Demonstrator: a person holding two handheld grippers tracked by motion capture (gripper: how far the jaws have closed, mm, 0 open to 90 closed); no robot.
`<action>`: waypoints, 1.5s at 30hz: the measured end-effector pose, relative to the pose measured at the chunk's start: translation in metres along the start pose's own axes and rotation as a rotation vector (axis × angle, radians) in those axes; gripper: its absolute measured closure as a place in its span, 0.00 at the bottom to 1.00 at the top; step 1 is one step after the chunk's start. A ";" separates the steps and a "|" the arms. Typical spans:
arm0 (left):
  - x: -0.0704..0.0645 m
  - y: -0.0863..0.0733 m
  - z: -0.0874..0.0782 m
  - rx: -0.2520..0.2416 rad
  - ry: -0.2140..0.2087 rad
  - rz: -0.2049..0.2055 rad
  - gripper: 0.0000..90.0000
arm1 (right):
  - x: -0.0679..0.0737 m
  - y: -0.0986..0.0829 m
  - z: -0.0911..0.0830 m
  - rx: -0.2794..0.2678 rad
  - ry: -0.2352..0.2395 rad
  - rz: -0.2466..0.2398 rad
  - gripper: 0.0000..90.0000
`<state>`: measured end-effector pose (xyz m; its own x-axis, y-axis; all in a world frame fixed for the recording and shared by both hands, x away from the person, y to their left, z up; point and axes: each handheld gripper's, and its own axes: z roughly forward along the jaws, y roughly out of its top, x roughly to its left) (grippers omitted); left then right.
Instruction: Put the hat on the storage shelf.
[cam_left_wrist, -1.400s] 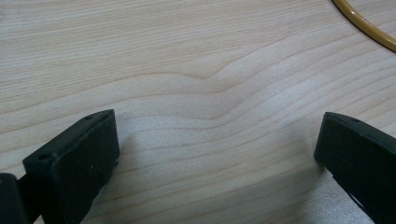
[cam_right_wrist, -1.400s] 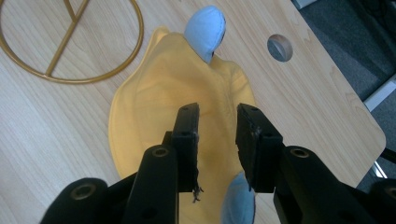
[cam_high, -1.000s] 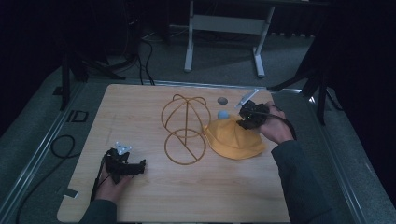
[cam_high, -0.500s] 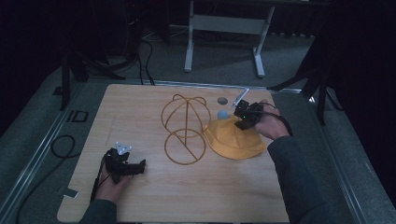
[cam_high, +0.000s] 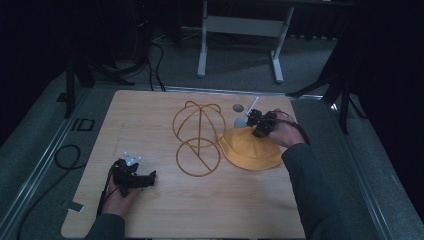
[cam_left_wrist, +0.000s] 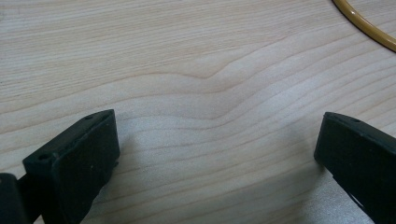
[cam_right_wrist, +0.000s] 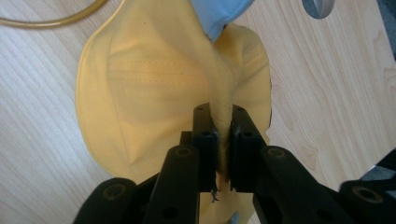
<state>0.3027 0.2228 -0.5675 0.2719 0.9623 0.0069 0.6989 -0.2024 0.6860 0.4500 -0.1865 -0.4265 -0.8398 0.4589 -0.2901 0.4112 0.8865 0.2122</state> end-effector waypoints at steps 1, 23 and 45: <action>0.000 0.000 0.000 -0.002 0.000 -0.002 0.00 | 0.001 0.000 -0.001 0.002 -0.003 -0.002 0.94; 0.000 0.000 0.000 0.000 0.000 -0.001 0.00 | -0.012 -0.018 -0.040 -0.202 -0.032 0.127 0.94; 0.000 0.000 0.000 -0.004 0.000 -0.004 0.00 | -0.028 -0.034 -0.076 -0.360 -0.035 0.208 0.94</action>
<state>0.3028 0.2225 -0.5677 0.2689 0.9632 0.0039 0.6974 -0.1974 0.6890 0.4323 -0.2341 -0.3543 -0.7371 0.6329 -0.2367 0.4152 0.7006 0.5803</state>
